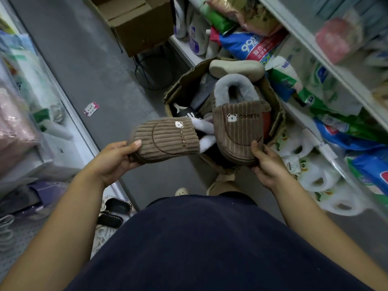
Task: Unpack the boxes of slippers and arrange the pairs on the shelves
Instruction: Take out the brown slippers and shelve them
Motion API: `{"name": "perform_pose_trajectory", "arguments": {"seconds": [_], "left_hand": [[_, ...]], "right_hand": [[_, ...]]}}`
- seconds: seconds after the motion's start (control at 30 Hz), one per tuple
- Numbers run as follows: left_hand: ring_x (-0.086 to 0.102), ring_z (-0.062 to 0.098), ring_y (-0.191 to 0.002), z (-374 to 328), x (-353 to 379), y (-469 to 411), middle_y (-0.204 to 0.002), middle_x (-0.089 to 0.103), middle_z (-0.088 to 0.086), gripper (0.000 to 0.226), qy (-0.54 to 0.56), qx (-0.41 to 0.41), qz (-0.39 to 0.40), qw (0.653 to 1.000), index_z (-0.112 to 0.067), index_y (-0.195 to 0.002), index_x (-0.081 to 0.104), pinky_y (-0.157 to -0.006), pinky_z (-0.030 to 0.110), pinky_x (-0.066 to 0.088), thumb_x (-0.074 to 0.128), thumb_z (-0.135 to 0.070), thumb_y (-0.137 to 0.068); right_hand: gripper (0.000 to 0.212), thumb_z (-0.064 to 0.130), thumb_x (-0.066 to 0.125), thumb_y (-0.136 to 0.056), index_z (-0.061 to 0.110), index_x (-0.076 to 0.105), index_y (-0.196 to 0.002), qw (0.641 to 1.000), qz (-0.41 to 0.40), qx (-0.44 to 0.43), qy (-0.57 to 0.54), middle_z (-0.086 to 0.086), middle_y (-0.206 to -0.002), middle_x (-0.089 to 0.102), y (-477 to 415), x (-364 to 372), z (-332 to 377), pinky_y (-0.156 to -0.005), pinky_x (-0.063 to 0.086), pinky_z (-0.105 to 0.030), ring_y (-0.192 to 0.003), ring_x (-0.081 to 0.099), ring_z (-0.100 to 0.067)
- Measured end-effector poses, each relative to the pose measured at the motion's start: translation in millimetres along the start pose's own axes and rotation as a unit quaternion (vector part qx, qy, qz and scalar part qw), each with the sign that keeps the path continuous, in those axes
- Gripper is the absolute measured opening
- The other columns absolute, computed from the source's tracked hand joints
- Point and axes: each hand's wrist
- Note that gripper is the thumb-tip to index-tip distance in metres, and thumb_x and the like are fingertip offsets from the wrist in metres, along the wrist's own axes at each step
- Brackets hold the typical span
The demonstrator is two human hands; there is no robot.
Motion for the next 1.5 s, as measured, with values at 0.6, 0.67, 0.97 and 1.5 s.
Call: {"name": "perform_pose_trajectory", "arguments": {"seconds": [0.6, 0.67, 0.97, 1.5], "left_hand": [[0.064, 0.029, -0.121, 65, 194, -87, -0.135, 0.064, 0.015, 0.058, 0.248, -0.092, -0.016, 0.964, -0.012, -0.147, 0.045, -0.081, 0.036, 0.062, 0.056, 0.011, -0.094], [0.063, 0.030, -0.121, 72, 202, -97, -0.137, 0.062, 0.016, 0.061, 0.252, -0.103, -0.037, 0.962, -0.014, -0.147, 0.044, -0.081, 0.037, 0.062, 0.054, 0.014, -0.094], [0.063, 0.030, -0.123, 62, 201, -115, -0.135, 0.064, 0.016, 0.052, 0.295, -0.060, -0.072, 0.951, -0.014, -0.143, 0.049, -0.091, 0.039, 0.060, 0.053, 0.008, -0.096], [0.071, 0.022, -0.105, -5, 133, -128, -0.114, 0.073, 0.013, 0.041, 0.325, -0.042, -0.144, 0.934, -0.002, -0.141, 0.052, -0.098, 0.037, 0.055, 0.053, -0.003, -0.099]], "right_hand": [[0.054, 0.012, 0.060, -0.097, 0.008, 0.043, -0.147, 0.991, -0.030, 0.096, -0.087, -0.011, -0.145, 0.054, -53, -22, 20, -0.085, 0.056, -0.040, -0.125, 0.056, -0.028], [0.055, 0.012, 0.062, -0.096, 0.009, 0.042, -0.147, 0.991, -0.037, 0.113, -0.053, -0.010, -0.145, 0.053, -64, -31, 20, -0.096, 0.051, -0.042, -0.129, 0.054, -0.029], [0.059, 0.023, 0.068, -0.093, 0.004, 0.046, -0.143, 0.988, -0.072, 0.114, 0.080, -0.009, -0.140, 0.059, -83, -55, 33, -0.090, 0.055, -0.038, -0.122, 0.059, -0.023], [0.017, 0.016, 0.064, -0.097, 0.012, 0.062, -0.114, 0.989, -0.037, 0.132, 0.047, -0.010, -0.122, 0.066, -146, 100, 66, -0.061, 0.059, -0.034, -0.092, 0.065, -0.023]]}}
Point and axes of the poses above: each hand's wrist, its own y-axis away from the middle knuckle, its own x-axis out of the palm, z = x × y
